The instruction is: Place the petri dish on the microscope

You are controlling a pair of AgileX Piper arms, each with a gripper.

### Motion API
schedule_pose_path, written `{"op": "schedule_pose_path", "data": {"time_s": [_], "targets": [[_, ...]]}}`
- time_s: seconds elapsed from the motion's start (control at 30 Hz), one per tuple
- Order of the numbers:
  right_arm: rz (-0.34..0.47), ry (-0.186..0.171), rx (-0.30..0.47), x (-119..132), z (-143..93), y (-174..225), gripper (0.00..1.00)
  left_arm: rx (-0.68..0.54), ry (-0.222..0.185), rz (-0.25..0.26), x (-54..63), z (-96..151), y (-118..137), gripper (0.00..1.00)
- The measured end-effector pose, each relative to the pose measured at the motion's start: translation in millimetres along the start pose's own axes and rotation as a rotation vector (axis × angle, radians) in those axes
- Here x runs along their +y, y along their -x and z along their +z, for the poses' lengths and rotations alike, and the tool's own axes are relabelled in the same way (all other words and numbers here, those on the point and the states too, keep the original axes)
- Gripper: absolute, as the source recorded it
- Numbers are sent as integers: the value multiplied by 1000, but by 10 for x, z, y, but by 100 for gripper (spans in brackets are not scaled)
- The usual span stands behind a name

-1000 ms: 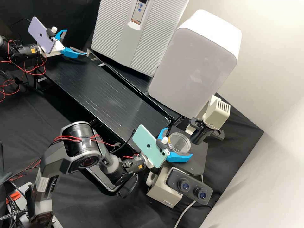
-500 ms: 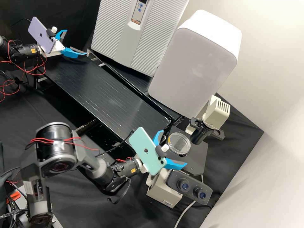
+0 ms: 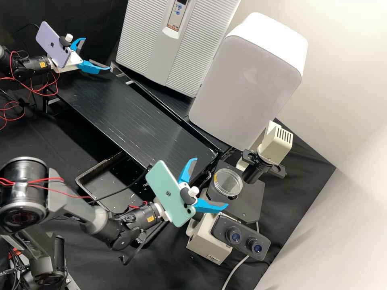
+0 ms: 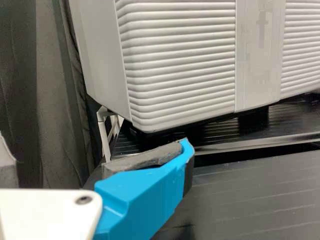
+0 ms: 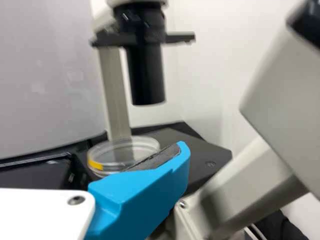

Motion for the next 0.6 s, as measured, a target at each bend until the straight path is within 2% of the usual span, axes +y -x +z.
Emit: {"op": "schedule_pose_path", "data": {"time_s": [0.13,0.3,0.6], "targets": [[12,8,51,-45,-58,112,100,0,0,0,0,0,0,100],[-4,22,71,-153,-104,186,100,0,0,0,0,0,0,100],[45,-53,66,-226,-109,260,100,0,0,0,0,0,0,100]]}}
